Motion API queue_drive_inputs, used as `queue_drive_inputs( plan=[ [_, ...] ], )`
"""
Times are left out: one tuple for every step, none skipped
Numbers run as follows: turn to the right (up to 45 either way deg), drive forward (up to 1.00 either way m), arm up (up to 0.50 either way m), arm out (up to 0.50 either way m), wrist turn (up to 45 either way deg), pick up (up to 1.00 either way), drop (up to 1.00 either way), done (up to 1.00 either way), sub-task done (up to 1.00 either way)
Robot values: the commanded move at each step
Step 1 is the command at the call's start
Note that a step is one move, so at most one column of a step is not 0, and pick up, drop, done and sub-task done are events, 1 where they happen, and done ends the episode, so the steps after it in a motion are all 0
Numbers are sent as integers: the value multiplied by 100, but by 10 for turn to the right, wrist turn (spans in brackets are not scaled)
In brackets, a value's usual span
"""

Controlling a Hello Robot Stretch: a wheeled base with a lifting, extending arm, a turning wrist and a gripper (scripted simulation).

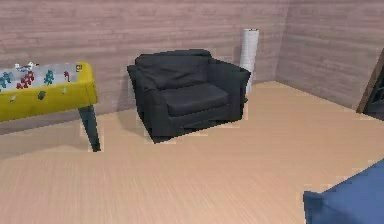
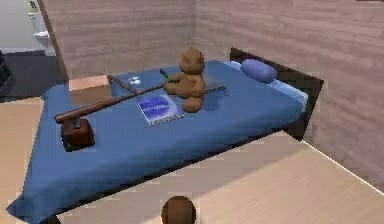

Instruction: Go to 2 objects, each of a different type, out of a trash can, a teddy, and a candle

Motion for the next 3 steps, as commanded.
queue_drive_inputs(
  plan=[
    [0,100,0,0,0,0,0,0,0],
    [60,0,0,0,0,0,0,0,0],
    [30,0,0,0,0,0,0,0,0]
  ],
)
